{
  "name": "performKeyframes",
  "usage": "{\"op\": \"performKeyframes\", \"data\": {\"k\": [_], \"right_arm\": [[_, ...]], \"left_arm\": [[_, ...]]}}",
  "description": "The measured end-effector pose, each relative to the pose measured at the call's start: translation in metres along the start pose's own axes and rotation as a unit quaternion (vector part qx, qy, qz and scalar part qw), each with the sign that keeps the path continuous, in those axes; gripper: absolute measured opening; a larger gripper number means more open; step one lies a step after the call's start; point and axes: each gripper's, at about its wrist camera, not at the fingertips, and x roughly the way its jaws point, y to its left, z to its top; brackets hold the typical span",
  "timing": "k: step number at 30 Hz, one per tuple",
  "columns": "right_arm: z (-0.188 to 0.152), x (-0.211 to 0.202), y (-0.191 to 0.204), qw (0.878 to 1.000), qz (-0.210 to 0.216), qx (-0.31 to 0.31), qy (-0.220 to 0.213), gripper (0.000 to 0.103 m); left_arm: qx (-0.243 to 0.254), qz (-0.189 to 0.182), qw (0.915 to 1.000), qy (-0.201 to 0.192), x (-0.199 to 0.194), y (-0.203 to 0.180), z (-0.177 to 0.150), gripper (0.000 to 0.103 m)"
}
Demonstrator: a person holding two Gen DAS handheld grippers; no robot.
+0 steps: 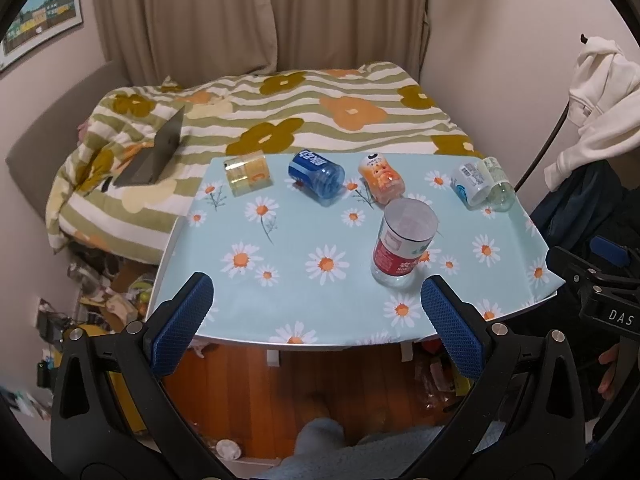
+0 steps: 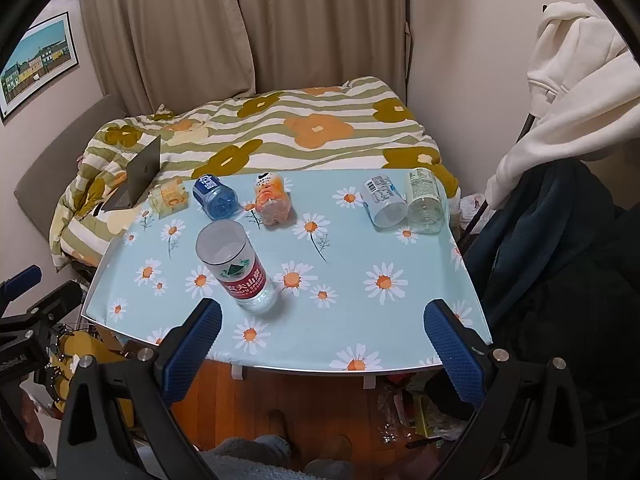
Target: Flip cup upright
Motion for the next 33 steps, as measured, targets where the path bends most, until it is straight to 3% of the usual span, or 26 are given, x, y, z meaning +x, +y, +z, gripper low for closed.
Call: {"op": "performKeyframes", "data": {"k": [33], "right_arm": [[0.008, 0.001, -0.003, 1.0, -0.002, 0.003, -0.007, 0.101]], "left_arm": [[0.008, 0.007, 0.9999, -0.004, 0.001, 0.008, 0.01, 0.103]]}}
